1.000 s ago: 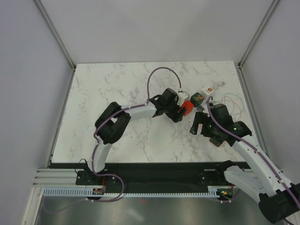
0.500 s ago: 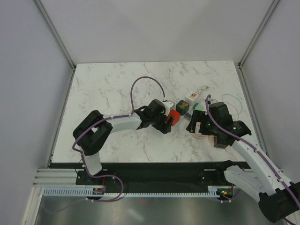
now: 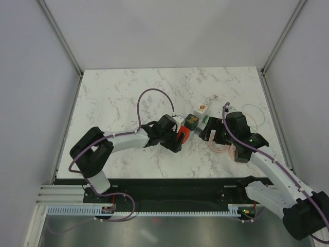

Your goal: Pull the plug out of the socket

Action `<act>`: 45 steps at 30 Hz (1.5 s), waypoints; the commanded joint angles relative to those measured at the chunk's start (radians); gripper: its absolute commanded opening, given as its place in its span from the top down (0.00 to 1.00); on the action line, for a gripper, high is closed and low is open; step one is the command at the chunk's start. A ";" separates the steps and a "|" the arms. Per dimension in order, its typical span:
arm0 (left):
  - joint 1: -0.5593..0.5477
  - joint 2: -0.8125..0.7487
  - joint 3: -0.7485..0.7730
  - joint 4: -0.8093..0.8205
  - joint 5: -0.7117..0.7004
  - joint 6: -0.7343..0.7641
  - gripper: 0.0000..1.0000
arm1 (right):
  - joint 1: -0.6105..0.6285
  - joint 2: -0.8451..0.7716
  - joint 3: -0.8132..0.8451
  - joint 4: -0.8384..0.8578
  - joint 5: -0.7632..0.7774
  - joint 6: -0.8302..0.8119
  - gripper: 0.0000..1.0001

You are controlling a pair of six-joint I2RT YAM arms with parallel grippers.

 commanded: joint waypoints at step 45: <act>-0.058 -0.490 -0.200 0.361 -0.164 0.038 0.00 | 0.002 0.033 -0.262 0.420 -0.065 0.162 0.02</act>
